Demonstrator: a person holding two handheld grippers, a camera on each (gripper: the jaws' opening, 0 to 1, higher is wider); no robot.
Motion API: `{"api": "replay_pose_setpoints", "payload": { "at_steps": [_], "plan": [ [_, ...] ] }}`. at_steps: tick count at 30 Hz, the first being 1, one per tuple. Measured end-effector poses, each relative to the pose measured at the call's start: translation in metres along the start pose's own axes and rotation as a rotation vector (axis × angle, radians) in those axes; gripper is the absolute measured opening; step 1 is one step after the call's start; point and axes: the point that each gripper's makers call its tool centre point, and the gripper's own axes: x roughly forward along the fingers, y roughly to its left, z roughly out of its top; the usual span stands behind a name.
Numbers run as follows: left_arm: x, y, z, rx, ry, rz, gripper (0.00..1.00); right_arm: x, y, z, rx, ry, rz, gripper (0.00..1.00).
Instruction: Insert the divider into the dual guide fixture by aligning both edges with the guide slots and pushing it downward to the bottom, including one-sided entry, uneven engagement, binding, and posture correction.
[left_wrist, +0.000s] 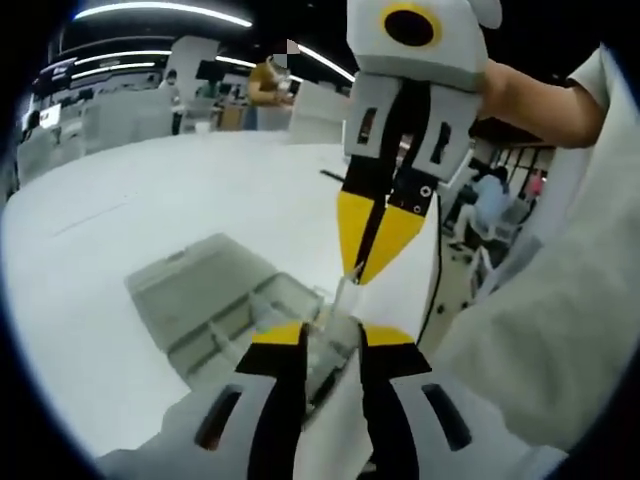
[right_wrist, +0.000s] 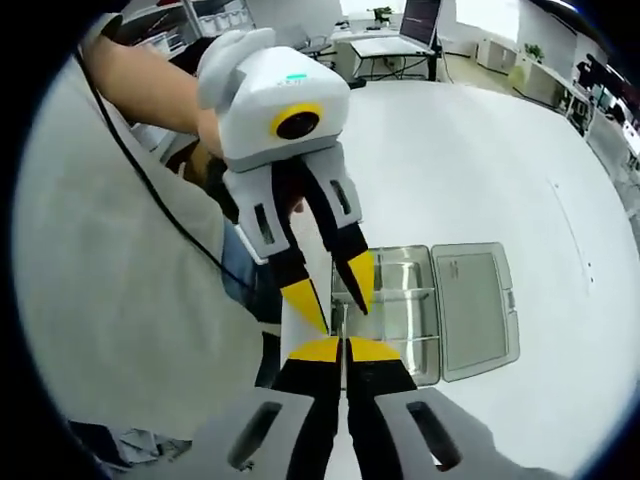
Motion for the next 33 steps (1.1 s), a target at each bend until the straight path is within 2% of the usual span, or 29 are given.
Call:
{"api": "replay_pose_setpoints", "payload": {
  "at_steps": [13,22,33],
  "plan": [
    [-0.011,0.005,-0.002,0.003,-0.005,0.062,0.39,0.005,-0.008,0.000,-0.015,0.063,-0.030,0.00],
    [-0.021,0.014,-0.008,-0.002,-0.009,0.131,0.53,0.011,-0.016,0.001,-0.008,0.090,-0.040,0.00],
    [-0.025,0.017,-0.013,0.006,-0.003,0.166,0.63,0.017,-0.022,-0.001,-0.002,0.121,-0.050,0.00]
  ]
}}
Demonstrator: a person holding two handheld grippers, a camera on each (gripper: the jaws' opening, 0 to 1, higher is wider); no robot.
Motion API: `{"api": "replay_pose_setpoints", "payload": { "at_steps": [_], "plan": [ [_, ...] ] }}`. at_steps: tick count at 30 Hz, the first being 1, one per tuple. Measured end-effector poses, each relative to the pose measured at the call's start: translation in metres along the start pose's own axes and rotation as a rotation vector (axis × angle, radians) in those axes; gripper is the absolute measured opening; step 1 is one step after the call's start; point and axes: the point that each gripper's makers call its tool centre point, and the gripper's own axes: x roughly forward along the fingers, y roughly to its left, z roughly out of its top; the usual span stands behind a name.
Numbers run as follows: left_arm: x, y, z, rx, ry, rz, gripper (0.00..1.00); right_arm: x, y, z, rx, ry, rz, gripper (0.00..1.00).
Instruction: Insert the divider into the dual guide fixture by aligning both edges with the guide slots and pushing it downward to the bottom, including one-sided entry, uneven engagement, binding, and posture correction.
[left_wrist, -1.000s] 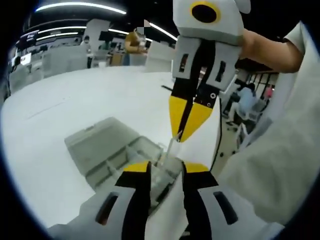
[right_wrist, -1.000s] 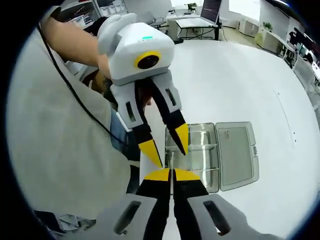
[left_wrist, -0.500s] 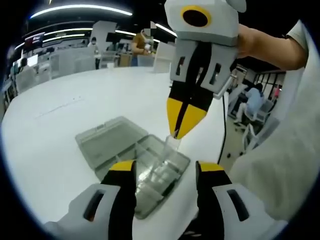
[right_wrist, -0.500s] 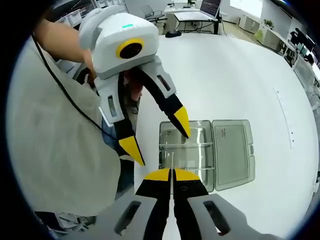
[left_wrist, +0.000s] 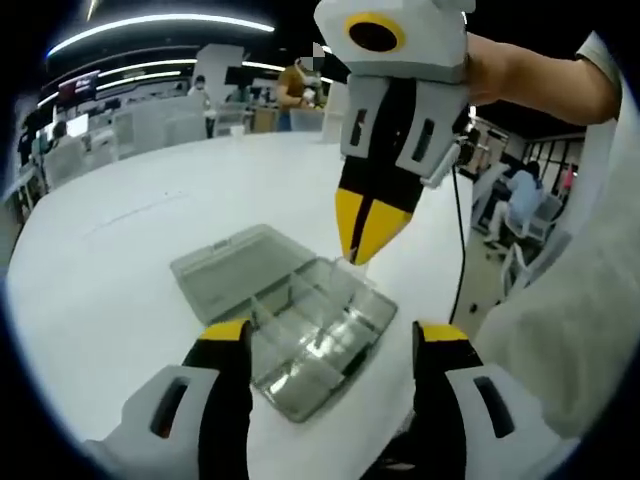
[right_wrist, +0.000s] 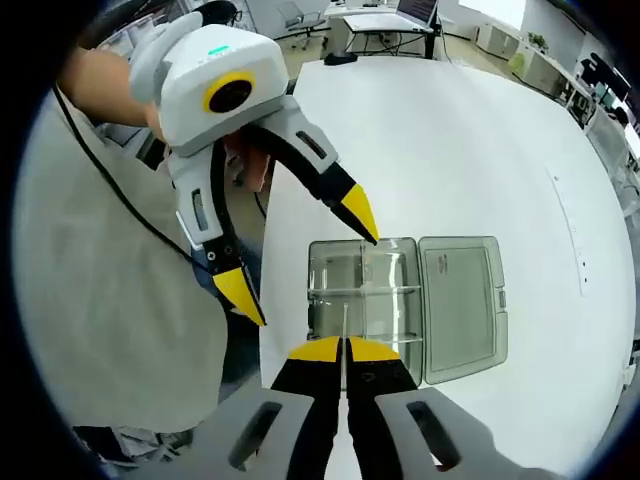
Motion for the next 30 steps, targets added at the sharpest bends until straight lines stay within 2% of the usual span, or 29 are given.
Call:
{"api": "replay_pose_setpoints", "payload": {
  "at_steps": [16,30],
  "plan": [
    [-0.001,0.012,-0.004,-0.007,0.003,0.045,0.70,0.008,-0.007,0.003,0.006,0.022,-0.005,0.00],
    [-0.001,0.015,-0.009,-0.034,0.000,0.047,0.70,0.016,-0.010,0.007,-0.011,0.035,-0.008,0.00]
  ]
}}
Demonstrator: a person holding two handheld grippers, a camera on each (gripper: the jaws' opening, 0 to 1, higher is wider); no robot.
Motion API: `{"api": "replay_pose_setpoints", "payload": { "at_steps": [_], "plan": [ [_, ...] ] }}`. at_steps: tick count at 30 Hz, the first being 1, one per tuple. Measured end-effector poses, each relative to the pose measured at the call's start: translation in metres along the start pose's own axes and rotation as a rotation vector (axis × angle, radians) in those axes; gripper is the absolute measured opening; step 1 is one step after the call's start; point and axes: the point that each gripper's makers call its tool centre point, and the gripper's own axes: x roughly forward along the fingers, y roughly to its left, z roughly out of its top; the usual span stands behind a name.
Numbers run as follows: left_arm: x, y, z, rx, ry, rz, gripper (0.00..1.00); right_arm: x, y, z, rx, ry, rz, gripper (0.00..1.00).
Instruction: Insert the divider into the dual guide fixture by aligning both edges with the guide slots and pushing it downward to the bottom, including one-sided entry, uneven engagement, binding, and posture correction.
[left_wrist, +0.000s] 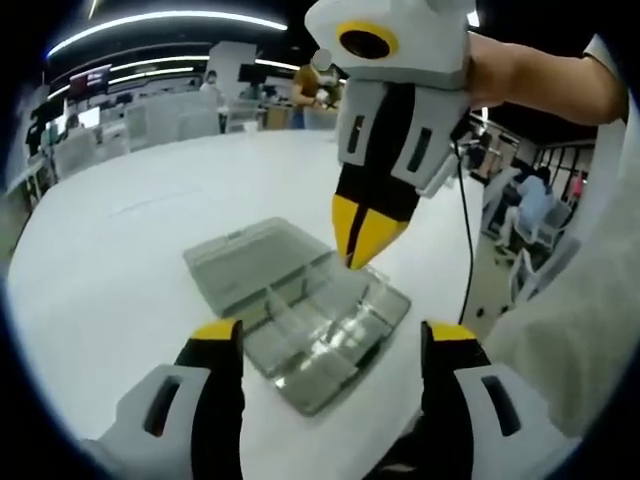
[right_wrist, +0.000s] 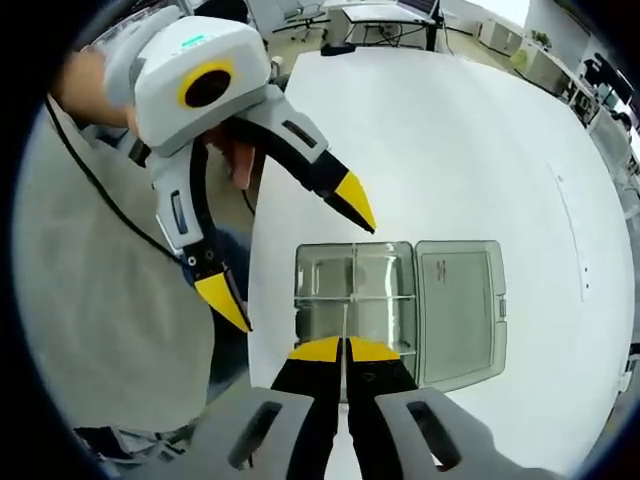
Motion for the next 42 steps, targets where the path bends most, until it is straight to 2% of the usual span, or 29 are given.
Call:
{"api": "replay_pose_setpoints", "payload": {
  "at_steps": [20,35,42],
  "plan": [
    [-0.002,0.007,-0.006,-0.019,0.017,0.006,0.68,0.013,-0.005,-0.002,-0.004,0.012,0.006,0.00],
    [-0.001,0.010,-0.007,-0.025,0.026,0.003,0.67,0.016,-0.008,-0.001,0.003,0.010,0.019,0.00],
    [0.000,0.012,-0.007,-0.028,0.028,0.003,0.67,0.017,-0.006,-0.001,-0.020,0.019,0.020,0.00]
  ]
}}
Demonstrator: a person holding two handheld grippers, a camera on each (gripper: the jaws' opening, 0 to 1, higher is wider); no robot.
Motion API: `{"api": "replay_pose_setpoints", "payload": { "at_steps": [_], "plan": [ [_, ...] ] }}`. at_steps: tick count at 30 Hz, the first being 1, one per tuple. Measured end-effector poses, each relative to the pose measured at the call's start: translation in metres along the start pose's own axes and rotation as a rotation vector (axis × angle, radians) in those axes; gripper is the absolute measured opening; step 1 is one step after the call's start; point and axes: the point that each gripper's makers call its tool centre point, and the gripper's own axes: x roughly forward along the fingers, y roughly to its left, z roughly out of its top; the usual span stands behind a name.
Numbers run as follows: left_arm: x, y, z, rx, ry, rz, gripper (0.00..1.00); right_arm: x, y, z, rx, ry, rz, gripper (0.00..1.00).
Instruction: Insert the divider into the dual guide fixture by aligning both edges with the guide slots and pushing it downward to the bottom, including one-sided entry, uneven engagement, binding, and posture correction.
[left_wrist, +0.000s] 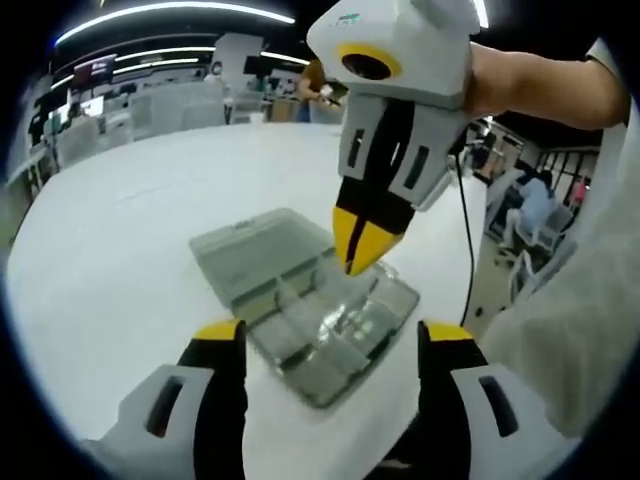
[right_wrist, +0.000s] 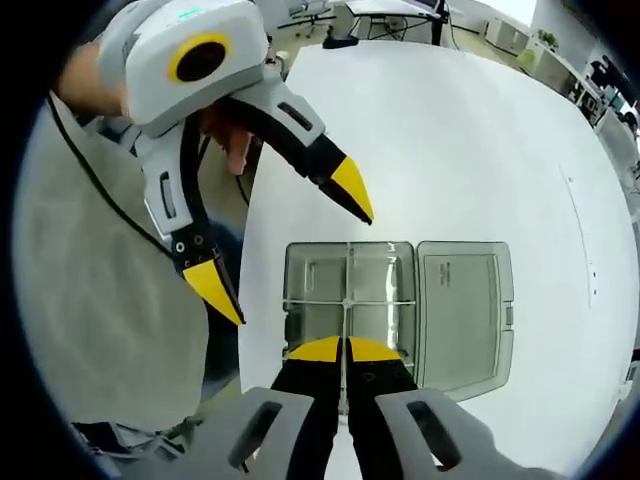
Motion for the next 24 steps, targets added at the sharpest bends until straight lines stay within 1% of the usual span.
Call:
{"api": "replay_pose_setpoints", "payload": {
  "at_steps": [13,15,24],
  "plan": [
    [-0.0011,0.0003,0.0004,-0.007,0.000,-0.001,0.66,0.0001,0.0012,0.0004,-0.001,0.012,-0.001,0.00],
    [-0.0014,-0.0001,0.0002,-0.008,0.000,-0.001,0.65,0.0005,0.0014,-0.0014,-0.004,0.022,-0.002,0.00],
    [-0.0028,-0.0022,0.0008,-0.010,-0.002,-0.002,0.65,-0.0001,0.0007,-0.0010,0.010,0.021,-0.008,0.00]
  ]
}}
